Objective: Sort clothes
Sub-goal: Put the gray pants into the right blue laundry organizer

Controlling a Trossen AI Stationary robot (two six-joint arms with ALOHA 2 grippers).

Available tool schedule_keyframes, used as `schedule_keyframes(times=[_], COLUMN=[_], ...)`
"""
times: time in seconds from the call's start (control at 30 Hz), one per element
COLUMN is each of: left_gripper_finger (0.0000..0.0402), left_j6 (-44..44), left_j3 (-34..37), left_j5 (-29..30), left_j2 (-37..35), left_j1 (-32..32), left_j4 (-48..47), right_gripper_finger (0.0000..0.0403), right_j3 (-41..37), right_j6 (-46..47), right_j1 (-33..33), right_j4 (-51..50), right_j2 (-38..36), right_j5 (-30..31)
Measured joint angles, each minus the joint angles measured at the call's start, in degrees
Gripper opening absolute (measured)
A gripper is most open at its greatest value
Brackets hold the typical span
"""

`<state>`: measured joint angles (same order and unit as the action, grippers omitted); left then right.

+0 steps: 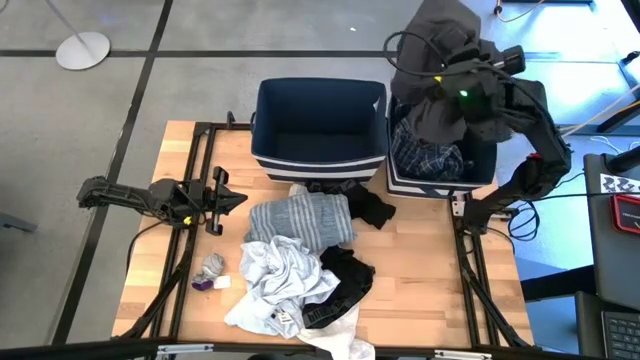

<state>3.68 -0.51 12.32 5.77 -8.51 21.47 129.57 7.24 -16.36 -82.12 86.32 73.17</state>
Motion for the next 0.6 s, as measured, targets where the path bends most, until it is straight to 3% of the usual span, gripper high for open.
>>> schedule_keyframes(times=[0.33, 0.6], left_gripper_finger=[0.0004, 0.0004], left_j6=[-0.57, -0.89], left_j3=[0.01, 0.00], left_j5=[0.00, 0.00], left_j2=[-0.01, 0.01], left_j1=[0.00, 0.00], left_j4=[0.04, -0.39], right_gripper_finger=[0.0053, 0.0053], right_j3=[-10.83, -24.87], right_j6=[10.04, 14.01], right_j1=[-9.49, -19.75], right_j4=[-5.12, -5.18], right_j2=[0.05, 0.03], right_j5=[-12.20, -22.57])
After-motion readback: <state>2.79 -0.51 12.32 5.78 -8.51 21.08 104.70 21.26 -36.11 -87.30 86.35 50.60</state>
